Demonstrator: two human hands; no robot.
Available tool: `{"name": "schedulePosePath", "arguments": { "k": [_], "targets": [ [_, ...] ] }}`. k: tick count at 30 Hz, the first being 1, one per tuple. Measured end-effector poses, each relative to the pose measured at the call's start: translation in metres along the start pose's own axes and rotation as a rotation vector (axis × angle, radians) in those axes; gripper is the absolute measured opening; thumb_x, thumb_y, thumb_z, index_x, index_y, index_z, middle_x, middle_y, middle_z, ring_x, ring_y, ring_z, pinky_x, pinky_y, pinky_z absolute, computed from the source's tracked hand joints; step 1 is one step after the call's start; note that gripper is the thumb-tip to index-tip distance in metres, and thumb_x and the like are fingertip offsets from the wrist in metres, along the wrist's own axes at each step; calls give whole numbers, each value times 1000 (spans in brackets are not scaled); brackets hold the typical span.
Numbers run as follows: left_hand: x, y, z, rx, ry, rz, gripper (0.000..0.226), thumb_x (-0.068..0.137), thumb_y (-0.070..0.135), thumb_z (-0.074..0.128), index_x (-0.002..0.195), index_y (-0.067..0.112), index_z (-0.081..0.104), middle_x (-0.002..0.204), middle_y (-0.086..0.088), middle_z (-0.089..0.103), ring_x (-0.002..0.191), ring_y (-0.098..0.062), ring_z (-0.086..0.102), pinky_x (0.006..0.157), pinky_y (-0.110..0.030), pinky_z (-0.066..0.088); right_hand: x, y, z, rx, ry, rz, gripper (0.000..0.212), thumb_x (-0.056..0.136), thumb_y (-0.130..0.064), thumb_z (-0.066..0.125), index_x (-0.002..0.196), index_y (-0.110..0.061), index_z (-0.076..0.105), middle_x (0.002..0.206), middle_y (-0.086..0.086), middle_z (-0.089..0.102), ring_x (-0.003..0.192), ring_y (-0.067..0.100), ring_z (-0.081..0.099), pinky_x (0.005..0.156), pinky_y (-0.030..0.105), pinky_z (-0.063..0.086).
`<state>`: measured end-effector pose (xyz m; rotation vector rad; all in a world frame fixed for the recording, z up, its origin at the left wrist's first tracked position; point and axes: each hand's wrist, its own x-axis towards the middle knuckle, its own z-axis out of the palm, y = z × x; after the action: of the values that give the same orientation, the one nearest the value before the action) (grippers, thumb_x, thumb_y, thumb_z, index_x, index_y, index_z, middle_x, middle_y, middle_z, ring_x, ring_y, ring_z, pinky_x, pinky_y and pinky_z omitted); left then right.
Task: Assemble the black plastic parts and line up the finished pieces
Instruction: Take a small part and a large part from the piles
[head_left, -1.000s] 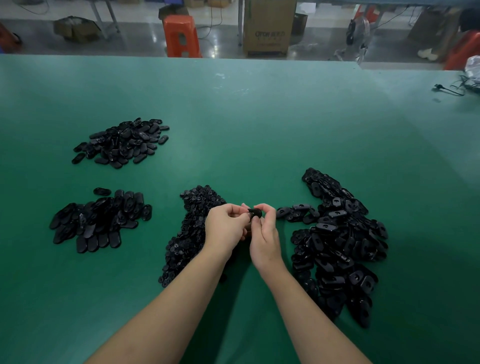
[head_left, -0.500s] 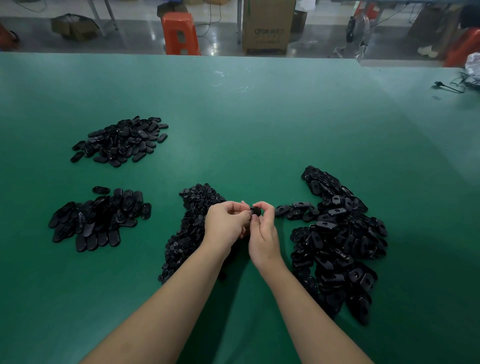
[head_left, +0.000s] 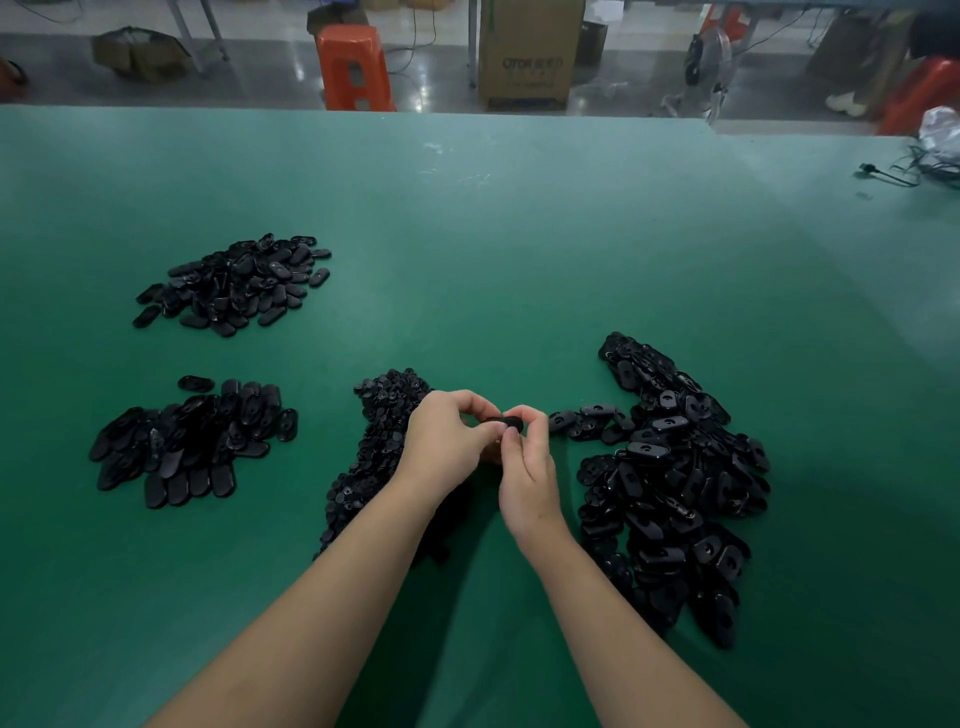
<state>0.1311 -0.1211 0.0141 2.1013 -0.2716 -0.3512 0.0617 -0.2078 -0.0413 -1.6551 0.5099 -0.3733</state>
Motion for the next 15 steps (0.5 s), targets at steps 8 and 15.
{"name": "schedulePosePath", "arguments": {
  "k": [8,15],
  "targets": [
    [2,-7,-12,-51,-28,-12,9,81,18,83,79,22,75,68,1,73,60,-19,69,68,-38,61,4,3,-3,84,6,-16,15,94,-37,53,96,-40,67,92,-9,73,81,11,66,80,35,56],
    [0,-11,-5,-111,-72,-47,10,88,7,74,89,16,78,76,0,77,73,-18,75,79,-41,63,5,7,-6,139,-2,16,12,101,-15,58,101,-22,68,94,4,77,88,23,73,82,42,60]
  ]
}}
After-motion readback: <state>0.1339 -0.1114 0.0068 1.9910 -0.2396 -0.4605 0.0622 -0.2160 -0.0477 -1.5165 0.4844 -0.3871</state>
